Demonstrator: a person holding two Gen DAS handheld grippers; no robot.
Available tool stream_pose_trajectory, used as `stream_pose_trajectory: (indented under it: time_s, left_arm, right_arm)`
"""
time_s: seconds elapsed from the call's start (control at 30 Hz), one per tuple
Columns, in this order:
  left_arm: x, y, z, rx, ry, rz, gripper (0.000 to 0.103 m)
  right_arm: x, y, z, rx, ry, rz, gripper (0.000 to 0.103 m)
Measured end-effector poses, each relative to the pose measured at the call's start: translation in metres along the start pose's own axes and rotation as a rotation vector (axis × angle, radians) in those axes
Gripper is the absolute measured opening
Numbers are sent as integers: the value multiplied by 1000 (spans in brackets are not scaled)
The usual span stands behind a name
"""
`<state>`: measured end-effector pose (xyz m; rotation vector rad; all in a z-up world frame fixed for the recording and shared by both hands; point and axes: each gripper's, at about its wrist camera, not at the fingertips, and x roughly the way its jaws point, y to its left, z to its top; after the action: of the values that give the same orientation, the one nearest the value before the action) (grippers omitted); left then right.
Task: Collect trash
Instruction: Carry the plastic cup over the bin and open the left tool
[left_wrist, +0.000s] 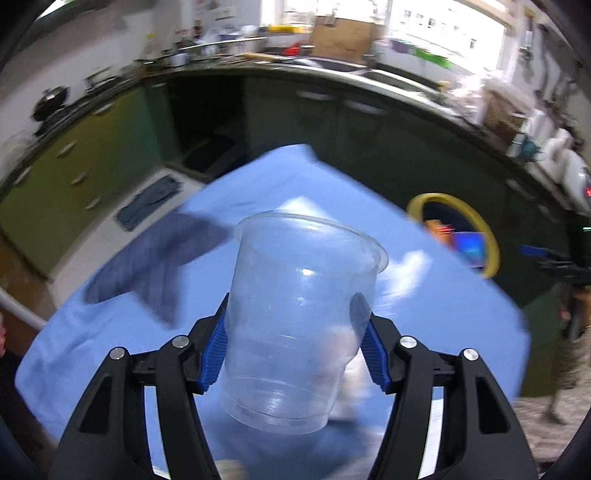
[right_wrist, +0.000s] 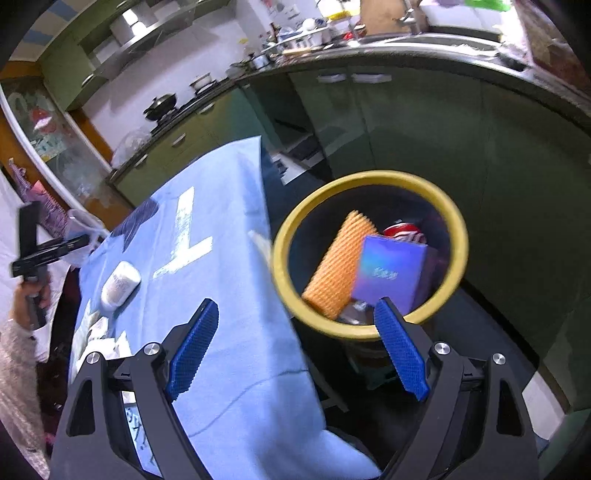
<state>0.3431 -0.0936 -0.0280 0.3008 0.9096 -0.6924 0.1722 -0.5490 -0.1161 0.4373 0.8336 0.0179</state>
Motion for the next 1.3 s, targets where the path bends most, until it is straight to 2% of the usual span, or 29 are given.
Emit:
stream_pose_trajectory:
  time_s: [0.1,0.2,0.3,0.4,0.5,0.6,0.7,0.8,0.9,1.0,1.2,1.3]
  left_arm:
    - [4,-61,25,67,8,-96,60]
    - [29,-124,52,110,55,-191,61]
    - [76,-185,78,138,151,-268,61]
    - [126,-228,92,160,228,-298,61]
    - [173,-258,102,169,276,-295,61]
    - [212,-272,107,153,309,-279,62]
    - [241,-272,106,120,338,-244,64]
    - [255,-261,106,67,363,-238,75]
    - [250,-254,102,37,359,-263,81]
    - [227,-250,101,31,313,-278,81]
    - [110,-216,85,-30,74,-371,85]
    - [47,-186,63,-65,-60,-364,85]
  right_arm:
    - [-16,-16,0,19,-49,-53,85]
    - [-32,-36,-1,56,-90,-79,86]
    - [-46,-55,-4,96,-116,-67,86]
    - [-58,-75,-9,138,-139,-57,87]
    - [-69,-95,-14,185,-160,-50,87]
    - [-76,-111,-17,219,-173,-40,88]
    - [-77,-121,-17,235,-176,-31,88]
    - [-75,-122,-16,239,-173,-20,88]
    - [-71,-118,-15,232,-166,-9,88]
    - [-69,-110,-13,220,-164,-1,88]
    - [-75,-90,-8,204,-193,17,90]
    - [-74,-76,-7,179,-184,20,90]
